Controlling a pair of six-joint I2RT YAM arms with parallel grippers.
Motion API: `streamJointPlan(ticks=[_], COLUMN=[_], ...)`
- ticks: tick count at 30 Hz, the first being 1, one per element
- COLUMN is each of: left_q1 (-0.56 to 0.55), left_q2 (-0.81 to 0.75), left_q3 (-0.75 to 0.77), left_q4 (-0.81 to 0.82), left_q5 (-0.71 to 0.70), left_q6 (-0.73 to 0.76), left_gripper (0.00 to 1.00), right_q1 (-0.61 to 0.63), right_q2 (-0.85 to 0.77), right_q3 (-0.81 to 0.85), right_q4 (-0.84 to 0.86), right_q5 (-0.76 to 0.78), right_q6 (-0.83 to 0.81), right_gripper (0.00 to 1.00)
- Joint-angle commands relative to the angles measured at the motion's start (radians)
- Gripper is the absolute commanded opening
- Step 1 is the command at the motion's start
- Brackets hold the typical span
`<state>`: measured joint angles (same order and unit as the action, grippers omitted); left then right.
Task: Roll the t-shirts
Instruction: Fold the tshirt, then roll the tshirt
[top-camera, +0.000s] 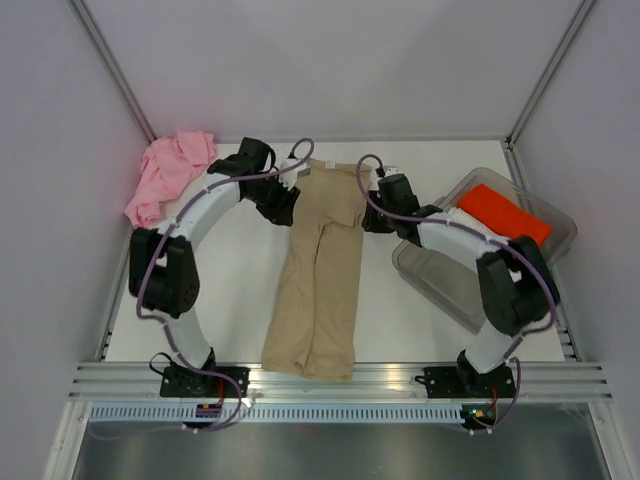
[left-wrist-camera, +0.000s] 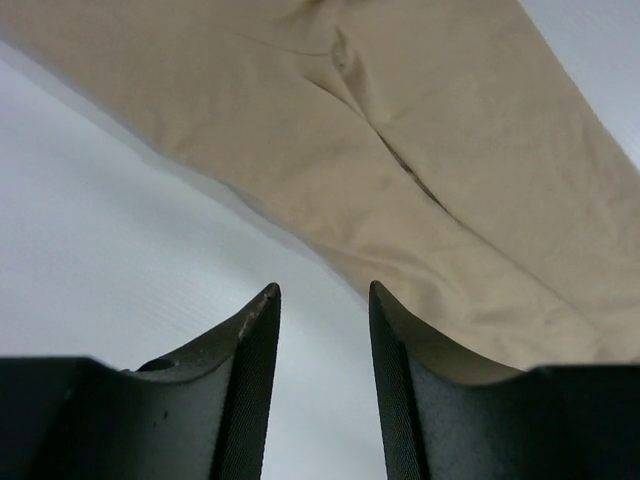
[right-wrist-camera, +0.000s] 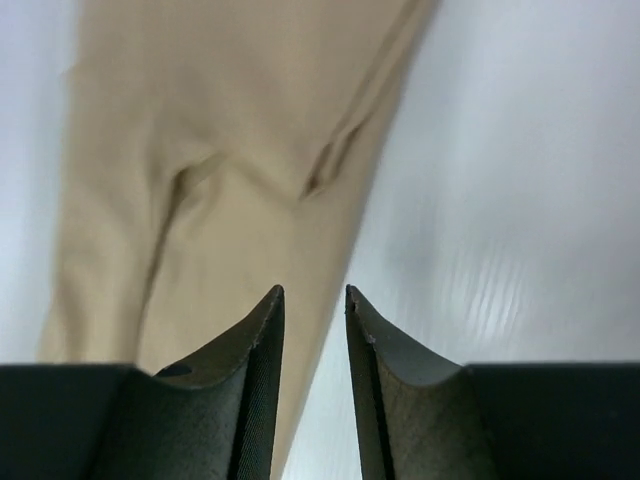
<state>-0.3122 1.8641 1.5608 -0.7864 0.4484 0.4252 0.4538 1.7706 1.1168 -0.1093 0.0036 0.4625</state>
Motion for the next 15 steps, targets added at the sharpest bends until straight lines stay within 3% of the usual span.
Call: streamJointPlan(ticks=[1, 6, 10, 13, 15], left_q1=[-0.072, -0.183, -0.203, -0.222, -0.235], left_q2=[-0.251, -0.564, -0.787, -0.948, -0.996], left_q3=[-0.153, -0.514, -0.657, -0.766, -0.853], left_q4=[-0.125, -0.206, -0.316, -0.388, -0.384], left_q5=[0.036, 0.039, 0.117, 0.153, 0.141], left_q6=[0.327, 0.581, 0.67, 0.773, 0.803], left_gripper=[0.47, 0.48, 0.52, 0.55, 0.55], right_q1=[0.146, 0.365, 0.494, 0.616, 0.672], right_q2=[-0.338, -0.597, -0.799, -0.878, -0.854], right_q3=[-0.098, -0.21, -0.293, -0.389, -0.422], right_q4=[-0.087, -0.157, -0.194, -0.165, -0.219], right_q5=[0.117, 0.01, -0.063, -0.07, -0.165], right_q6=[-0.229, -0.453, -0.618, -0.743, -0.841], right_gripper=[0.37, 0.47, 0.49, 0.55, 0.51])
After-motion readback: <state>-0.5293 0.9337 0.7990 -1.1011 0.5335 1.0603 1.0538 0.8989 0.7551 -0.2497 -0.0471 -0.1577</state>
